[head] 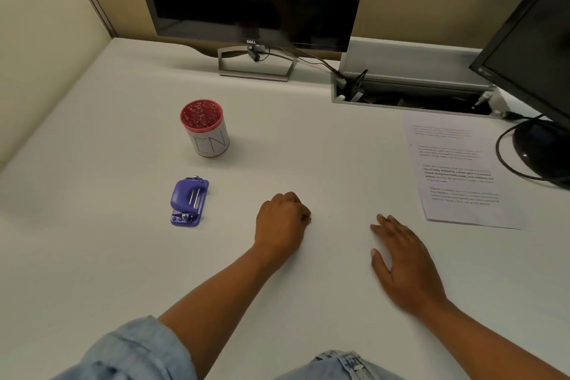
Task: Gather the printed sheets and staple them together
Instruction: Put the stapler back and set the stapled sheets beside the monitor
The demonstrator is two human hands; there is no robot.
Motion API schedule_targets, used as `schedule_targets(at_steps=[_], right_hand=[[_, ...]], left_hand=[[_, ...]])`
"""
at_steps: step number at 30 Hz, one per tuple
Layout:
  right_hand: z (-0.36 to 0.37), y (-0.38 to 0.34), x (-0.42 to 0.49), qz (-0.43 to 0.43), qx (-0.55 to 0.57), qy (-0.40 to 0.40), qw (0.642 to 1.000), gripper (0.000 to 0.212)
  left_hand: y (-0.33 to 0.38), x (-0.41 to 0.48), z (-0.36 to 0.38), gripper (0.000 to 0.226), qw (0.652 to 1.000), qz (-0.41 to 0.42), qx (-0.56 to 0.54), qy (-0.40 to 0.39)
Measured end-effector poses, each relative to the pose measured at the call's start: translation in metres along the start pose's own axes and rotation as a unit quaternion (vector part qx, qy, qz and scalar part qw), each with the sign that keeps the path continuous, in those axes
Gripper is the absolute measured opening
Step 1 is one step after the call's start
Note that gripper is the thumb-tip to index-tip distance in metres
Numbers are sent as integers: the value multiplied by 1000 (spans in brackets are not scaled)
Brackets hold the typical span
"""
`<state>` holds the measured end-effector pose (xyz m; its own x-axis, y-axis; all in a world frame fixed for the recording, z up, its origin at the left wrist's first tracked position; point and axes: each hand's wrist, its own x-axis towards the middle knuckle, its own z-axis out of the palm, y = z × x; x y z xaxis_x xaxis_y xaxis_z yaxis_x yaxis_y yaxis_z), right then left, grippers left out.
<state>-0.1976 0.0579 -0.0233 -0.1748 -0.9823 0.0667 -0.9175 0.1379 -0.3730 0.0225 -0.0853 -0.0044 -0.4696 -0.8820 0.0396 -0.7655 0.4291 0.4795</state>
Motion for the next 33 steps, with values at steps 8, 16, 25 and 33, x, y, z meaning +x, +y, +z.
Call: schedule_targets(at_steps=[8, 16, 25, 33], right_hand=[[2, 3, 1, -5, 5, 8, 1000, 50], [4, 6, 1, -6, 5, 10, 1000, 49], [3, 5, 1, -10, 12, 17, 1000, 46], [4, 5, 1, -14, 10, 23, 1000, 46]], left_hand=[[0, 6, 0, 16, 1000, 6, 12, -25], [-9, 5, -2, 17, 999, 33, -18, -30], [-9, 16, -16, 16, 997, 2, 17, -72], [8, 20, -16, 20, 980, 55, 149, -120]])
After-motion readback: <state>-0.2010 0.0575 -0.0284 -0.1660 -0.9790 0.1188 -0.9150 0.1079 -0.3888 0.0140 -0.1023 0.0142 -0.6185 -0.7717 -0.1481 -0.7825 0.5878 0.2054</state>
